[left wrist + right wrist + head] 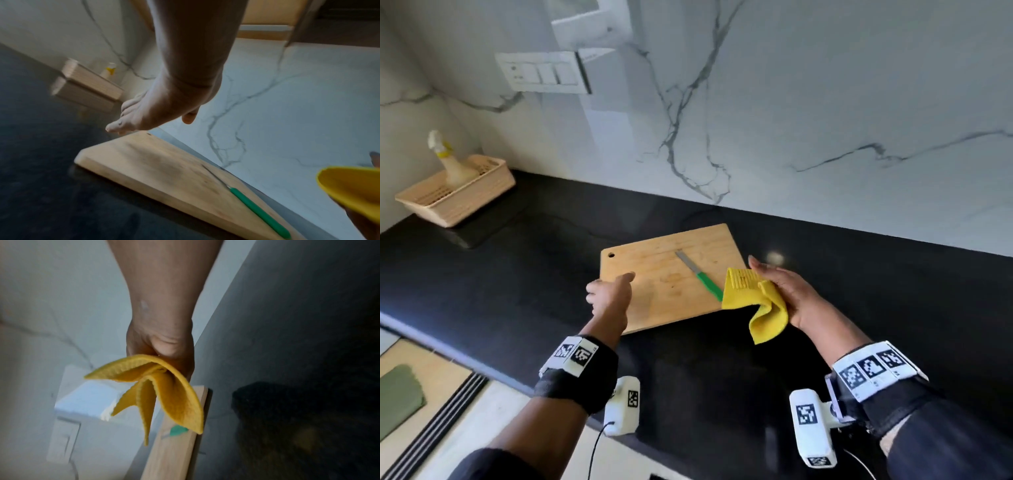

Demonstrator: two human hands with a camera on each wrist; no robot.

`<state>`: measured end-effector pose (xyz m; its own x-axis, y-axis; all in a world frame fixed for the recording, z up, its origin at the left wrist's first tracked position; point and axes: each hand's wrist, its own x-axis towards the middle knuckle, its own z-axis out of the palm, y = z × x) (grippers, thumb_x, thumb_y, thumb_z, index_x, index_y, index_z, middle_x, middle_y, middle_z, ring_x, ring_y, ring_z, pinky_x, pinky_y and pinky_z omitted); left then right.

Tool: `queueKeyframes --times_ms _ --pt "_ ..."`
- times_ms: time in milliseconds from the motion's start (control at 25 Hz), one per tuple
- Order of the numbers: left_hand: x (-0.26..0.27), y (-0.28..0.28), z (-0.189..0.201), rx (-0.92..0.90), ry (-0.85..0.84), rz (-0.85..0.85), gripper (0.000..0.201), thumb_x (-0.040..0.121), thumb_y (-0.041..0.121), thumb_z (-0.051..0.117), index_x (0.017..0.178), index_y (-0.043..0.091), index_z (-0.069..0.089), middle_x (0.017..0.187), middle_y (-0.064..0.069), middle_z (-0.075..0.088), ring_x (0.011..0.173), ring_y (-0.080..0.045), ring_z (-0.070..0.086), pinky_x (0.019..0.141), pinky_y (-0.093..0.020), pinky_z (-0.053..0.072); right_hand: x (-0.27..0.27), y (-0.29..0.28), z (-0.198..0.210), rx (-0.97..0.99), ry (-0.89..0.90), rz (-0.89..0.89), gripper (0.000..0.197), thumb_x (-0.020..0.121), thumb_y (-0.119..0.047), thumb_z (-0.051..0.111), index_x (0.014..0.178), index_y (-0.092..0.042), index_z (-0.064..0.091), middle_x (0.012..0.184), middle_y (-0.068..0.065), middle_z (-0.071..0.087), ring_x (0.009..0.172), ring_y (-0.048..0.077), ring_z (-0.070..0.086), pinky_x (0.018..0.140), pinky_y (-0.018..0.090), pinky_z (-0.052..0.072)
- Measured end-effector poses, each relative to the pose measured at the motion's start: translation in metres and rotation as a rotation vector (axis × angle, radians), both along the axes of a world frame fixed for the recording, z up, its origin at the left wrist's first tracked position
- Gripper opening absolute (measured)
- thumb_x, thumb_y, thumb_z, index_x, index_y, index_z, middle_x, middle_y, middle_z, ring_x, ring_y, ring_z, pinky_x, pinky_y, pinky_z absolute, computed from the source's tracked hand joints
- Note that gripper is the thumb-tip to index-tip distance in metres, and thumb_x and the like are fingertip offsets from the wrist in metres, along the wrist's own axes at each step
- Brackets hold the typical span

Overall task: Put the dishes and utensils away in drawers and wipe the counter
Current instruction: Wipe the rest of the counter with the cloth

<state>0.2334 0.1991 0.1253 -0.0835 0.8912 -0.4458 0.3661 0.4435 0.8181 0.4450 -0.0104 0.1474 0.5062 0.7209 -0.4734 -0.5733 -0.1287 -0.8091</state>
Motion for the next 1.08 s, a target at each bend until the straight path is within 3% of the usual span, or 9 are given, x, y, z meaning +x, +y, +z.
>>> queueKeyframes --times_ms 120,240,320,400,560,680,800,960,1080 --pt "0.062 -0.051 0.008 0.182 0.078 -0.296 0.067 0.077 0.048 0.069 0.132 0.020 0.043 0.137 -0.010 0.040 0.124 -0.035 0.045 0.110 -0.049 0.034 0.038 -0.058 0.016 0.080 0.165 -0.133 0.041 0.085 -0.051 0.063 0.097 -0.012 0.062 0.065 0.001 0.064 0.053 0.012 0.061 0.050 0.022 0.050" --pt "0.144 -0.123 0.015 0.340 0.120 -0.632 0.035 0.083 0.042 0.068 0.113 0.027 0.058 0.129 -0.005 0.051 0.123 -0.028 0.047 0.116 -0.047 0.019 0.074 -0.134 0.021 0.203 0.238 -0.358 0.053 0.093 -0.059 0.048 0.080 -0.014 0.072 0.070 0.005 0.069 0.061 0.020 0.067 0.062 0.028 0.055" --pt "0.207 -0.183 0.020 0.392 0.116 -0.887 0.024 0.080 0.048 0.068 0.098 0.034 0.060 0.120 0.002 0.060 0.116 -0.022 0.056 0.115 -0.044 0.023 0.098 -0.198 0.020 0.309 0.243 -0.502 0.060 0.092 -0.064 0.045 0.095 -0.013 0.077 0.093 0.011 0.073 0.081 0.027 0.070 0.076 0.037 0.057" --pt "0.265 -0.240 0.018 0.383 0.101 -1.153 0.027 0.074 0.055 0.069 0.091 0.037 0.058 0.117 0.008 0.062 0.110 -0.020 0.060 0.108 -0.045 0.038 0.119 -0.268 0.020 0.360 0.228 -0.609 0.069 0.084 -0.068 0.055 0.122 -0.011 0.065 0.116 0.015 0.067 0.104 0.033 0.064 0.092 0.047 0.051" --pt "0.365 -0.323 0.001 0.431 0.228 -1.460 0.033 0.071 0.058 0.069 0.096 0.041 0.057 0.120 0.005 0.058 0.111 -0.020 0.059 0.104 -0.045 0.043 0.163 -0.389 0.024 0.233 0.094 -0.743 0.056 0.066 -0.035 0.084 0.116 -0.015 0.067 0.110 0.013 0.069 0.100 0.035 0.065 0.084 0.049 0.053" --pt "0.421 -0.357 -0.019 0.584 0.367 -1.542 0.044 0.084 0.051 0.065 0.122 0.031 0.057 0.135 -0.002 0.049 0.127 -0.024 0.048 0.112 -0.045 0.033 0.209 -0.463 0.019 0.003 0.067 -1.062 0.035 0.087 -0.015 0.067 0.121 -0.011 0.061 0.110 0.011 0.067 0.092 0.029 0.064 0.083 0.045 0.050" --pt "0.451 -0.363 -0.034 0.639 0.417 -1.510 0.056 0.091 0.049 0.055 0.140 0.024 0.044 0.148 -0.007 0.037 0.139 -0.027 0.033 0.116 -0.046 0.024 0.270 -0.506 0.016 -0.203 -0.073 -1.339 0.032 0.096 -0.025 0.059 0.124 -0.010 0.054 0.104 0.006 0.061 0.086 0.021 0.059 0.080 0.036 0.046" --pt "0.456 -0.361 -0.072 0.864 0.573 -1.523 0.059 0.100 0.050 0.023 0.154 0.027 0.017 0.163 -0.006 0.011 0.150 -0.025 0.003 0.121 -0.051 0.002 0.350 -0.501 -0.003 -0.709 -0.665 -1.174 0.043 0.102 -0.029 0.041 0.135 -0.002 0.047 0.125 0.014 0.055 0.116 0.029 0.052 0.098 0.037 0.038" --pt "0.456 -0.361 -0.083 0.888 0.592 -1.475 0.065 0.099 0.053 0.012 0.156 0.023 0.008 0.164 -0.002 0.004 0.151 -0.021 -0.003 0.121 -0.048 -0.001 0.403 -0.450 -0.047 -1.240 -0.976 -0.612 0.060 0.098 -0.023 0.046 0.148 0.002 0.026 0.154 0.024 0.028 0.143 0.041 0.024 0.115 0.050 0.019"
